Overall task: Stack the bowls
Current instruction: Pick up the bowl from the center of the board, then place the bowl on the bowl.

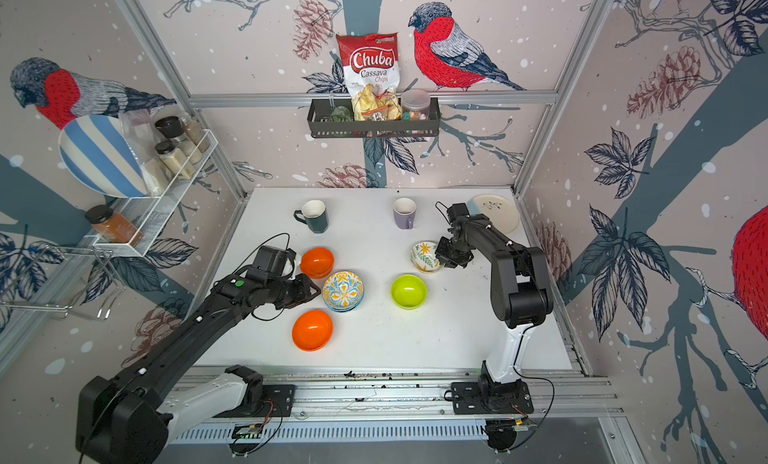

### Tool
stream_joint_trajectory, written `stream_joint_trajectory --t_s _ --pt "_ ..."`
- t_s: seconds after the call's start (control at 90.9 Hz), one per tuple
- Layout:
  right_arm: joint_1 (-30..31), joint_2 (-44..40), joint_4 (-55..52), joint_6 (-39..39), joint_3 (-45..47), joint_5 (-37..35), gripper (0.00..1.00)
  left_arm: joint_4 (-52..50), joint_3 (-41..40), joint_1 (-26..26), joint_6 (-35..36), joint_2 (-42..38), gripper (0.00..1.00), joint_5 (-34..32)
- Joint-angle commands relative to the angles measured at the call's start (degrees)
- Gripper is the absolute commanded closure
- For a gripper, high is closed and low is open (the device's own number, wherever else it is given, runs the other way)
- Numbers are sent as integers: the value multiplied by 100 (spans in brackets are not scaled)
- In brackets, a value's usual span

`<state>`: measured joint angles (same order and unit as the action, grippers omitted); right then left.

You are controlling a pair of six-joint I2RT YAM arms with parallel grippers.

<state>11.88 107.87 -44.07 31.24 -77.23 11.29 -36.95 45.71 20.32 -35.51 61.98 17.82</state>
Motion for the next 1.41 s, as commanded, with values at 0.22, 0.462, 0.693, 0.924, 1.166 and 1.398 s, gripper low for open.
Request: stream_joint_trajectory --t_s 0.22,0.462,0.693,0.924,1.166,1.398 --pt "-8 -184 -200 -106 -3 69 100 -176 -15 -21 72 -93 64 -78" --pt "-44 -752 -463 -66 32 299 100 -252 8 -21 63 -179 63 -161" --pt "55 -1285 -644 -48 70 277 100 -325 60 -23 63 -212 63 -172" --pt "565 -1694 -931 -63 -81 76 100 -663 275 -21 192 -272 62 -166" --pt "1229 -1965 -1269 -100 -380 -6 100 -745 512 -24 158 -374 59 -69" --pt "1692 -2167 -1585 -171 -606 126 100 -1028 821 -20 236 -414 55 -14"
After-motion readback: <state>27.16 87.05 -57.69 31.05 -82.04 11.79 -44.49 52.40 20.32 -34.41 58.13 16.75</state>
